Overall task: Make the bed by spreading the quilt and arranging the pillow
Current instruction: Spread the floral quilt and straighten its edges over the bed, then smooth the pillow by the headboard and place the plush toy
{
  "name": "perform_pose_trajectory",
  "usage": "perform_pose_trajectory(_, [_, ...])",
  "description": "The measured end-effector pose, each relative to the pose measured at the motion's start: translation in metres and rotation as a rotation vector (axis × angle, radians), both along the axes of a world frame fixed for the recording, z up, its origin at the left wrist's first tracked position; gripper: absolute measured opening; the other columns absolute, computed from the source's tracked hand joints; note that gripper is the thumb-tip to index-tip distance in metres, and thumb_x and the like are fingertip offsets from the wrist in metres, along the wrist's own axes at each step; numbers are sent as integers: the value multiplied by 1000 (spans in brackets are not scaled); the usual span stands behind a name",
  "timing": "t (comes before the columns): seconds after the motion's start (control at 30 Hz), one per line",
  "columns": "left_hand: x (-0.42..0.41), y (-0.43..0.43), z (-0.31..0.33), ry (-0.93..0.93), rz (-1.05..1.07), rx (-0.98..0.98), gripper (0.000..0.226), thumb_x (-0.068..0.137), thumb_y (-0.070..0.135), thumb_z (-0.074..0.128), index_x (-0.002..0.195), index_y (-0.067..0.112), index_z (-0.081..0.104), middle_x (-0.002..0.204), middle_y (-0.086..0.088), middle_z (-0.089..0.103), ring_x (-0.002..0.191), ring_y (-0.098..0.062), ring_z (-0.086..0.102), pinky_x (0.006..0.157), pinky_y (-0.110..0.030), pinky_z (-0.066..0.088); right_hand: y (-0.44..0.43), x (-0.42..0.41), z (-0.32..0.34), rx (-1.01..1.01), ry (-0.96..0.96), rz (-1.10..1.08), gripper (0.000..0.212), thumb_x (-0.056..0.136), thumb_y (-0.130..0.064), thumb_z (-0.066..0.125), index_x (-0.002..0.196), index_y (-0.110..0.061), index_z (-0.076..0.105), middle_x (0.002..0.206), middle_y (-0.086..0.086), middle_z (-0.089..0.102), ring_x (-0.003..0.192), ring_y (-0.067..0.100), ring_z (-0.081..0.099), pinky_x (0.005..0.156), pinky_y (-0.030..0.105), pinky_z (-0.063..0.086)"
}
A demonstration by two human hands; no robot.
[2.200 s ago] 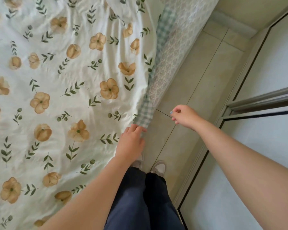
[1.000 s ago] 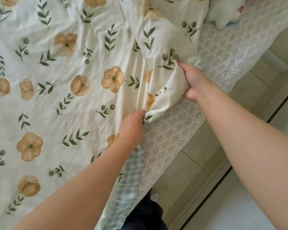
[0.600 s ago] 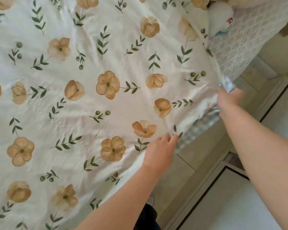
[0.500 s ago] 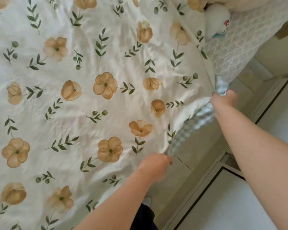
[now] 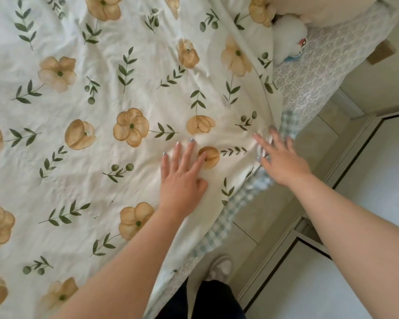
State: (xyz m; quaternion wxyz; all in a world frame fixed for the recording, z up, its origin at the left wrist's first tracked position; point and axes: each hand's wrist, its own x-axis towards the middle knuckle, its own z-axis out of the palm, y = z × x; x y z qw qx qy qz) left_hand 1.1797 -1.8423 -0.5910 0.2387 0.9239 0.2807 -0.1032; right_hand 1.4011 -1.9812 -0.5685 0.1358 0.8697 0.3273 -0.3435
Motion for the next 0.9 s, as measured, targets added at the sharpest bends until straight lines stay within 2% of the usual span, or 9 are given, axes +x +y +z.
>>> perform_pose_trajectory(0.07, [7,9,-3,-10,-32,-4,60,92,34,45,149,33,27,162,3,-2,149,-25,-10,120,-48,-5,-8,0,4,53,-7,-90,59,103,-30,32,149,-51,1,162,-10,-9,150,29,0,111,55,34])
perform_pose_trajectory(0.13, [13,8,-3,-29,-61,-2,57,90,27,50,145,30,35,162,1,4,149,-27,-5,120,-49,-4,5,0,9,241,-39,-203,46,102,-22,33,145,-38,35,159,-2,24,140,28,32,101,48,46])
perform_pose_trajectory(0.17, [17,4,0,-30,-67,-7,55,88,23,53,141,29,40,162,0,8,148,-29,-1,119,-51,-2,12,3,12,322,-47,-297,39,101,-21,35,135,-30,50,147,1,43,124,26,49,91,43,50])
perform_pose_trajectory(0.23, [25,-3,7,-38,-50,-20,48,85,18,56,131,27,50,158,-1,21,146,-31,11,119,-52,6,25,9,17,375,-14,-444,30,99,-20,38,115,-23,63,113,1,62,89,21,59,72,33,48])
perform_pose_trajectory(0.3, [40,-4,17,-54,-19,-3,38,84,16,56,121,27,56,148,0,36,140,-29,27,116,-49,16,33,20,23,367,74,-496,25,97,-20,42,107,-22,65,93,-5,61,76,17,57,67,30,46])
perform_pose_trajectory(0.37, [58,0,27,-63,6,6,34,87,18,54,120,26,57,138,3,45,131,-24,38,113,-44,22,41,30,29,408,129,-504,22,96,-19,44,102,-23,65,90,-7,61,68,13,56,66,31,49])
perform_pose_trajectory(0.63, [153,-3,63,-206,39,-105,50,81,-16,43,120,12,59,129,-7,51,114,-27,48,95,-40,44,22,105,57,489,240,-526,23,96,-17,49,112,-22,64,108,-4,60,94,14,54,70,25,40])
perform_pose_trajectory(0.73, [185,-13,78,-174,56,-135,49,83,-12,42,121,15,58,132,-5,48,117,-25,47,98,-39,43,4,144,76,475,289,-525,21,95,-17,49,110,-22,64,115,0,60,98,16,56,73,28,42])
perform_pose_trajectory(0.9, [225,-9,108,-58,174,-230,42,88,-2,48,125,16,56,131,-6,49,117,-26,49,95,-35,44,-5,193,112,492,280,-455,24,96,-15,46,111,-20,63,113,0,61,83,13,55,59,20,41])
